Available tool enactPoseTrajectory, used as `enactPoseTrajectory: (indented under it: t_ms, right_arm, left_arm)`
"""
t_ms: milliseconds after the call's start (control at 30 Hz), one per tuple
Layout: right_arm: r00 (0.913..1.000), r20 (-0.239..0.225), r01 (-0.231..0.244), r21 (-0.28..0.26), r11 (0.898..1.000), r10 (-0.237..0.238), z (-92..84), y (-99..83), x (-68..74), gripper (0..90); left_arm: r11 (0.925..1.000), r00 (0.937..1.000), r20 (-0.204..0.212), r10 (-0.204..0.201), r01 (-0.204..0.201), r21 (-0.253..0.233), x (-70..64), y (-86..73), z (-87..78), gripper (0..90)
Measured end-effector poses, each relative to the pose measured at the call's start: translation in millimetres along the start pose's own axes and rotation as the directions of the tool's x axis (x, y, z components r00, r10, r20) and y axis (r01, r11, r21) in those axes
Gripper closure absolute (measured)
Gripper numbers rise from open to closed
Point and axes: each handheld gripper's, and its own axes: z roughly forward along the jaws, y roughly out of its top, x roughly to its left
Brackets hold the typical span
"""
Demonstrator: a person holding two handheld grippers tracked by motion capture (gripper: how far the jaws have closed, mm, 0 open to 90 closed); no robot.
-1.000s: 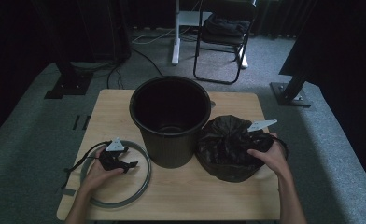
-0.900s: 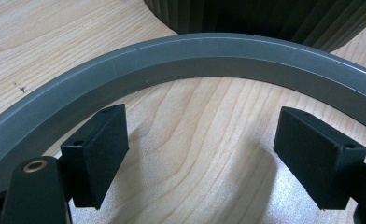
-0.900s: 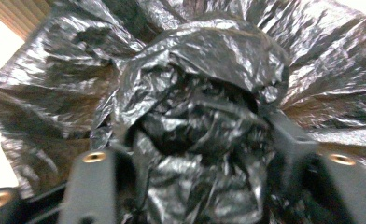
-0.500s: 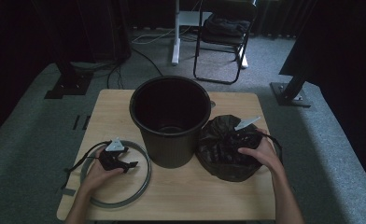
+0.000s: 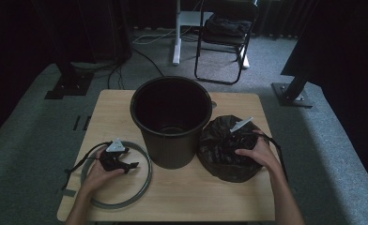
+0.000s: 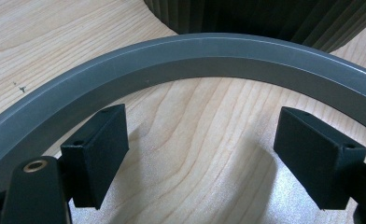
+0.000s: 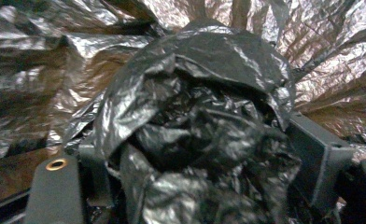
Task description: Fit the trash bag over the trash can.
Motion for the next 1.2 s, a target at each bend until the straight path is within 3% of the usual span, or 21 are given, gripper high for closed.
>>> enactPoseTrajectory:
  t_ms: [167, 567, 1200]
  right_arm:
    - [0.9998, 0.006, -0.022, 0.019, 1.0, 0.021, 4.8, -0.3, -2.9, 21.8]
    - [0.9996, 0.013, -0.024, 0.04, 0.999, 0.024, 11.5, -3.6, -2.8, 21.6]
    - [0.9998, 0.0, -0.022, 0.082, 0.996, 0.022, 19.9, -4.6, -1.8, 28.5]
  left_arm:
    - [1.0, 1.0, 0.0, 0.0, 0.0, 0.0, 0.0, 0.0, 0.0, 18.2]
    - [1.0, 1.0, -0.001, 0.001, -0.001, 0.0, -0.2, 0.0, 0.0, 18.2]
    - [1.0, 1.0, 0.0, 0.001, -0.001, 0.0, -0.2, 0.0, 0.0, 18.2]
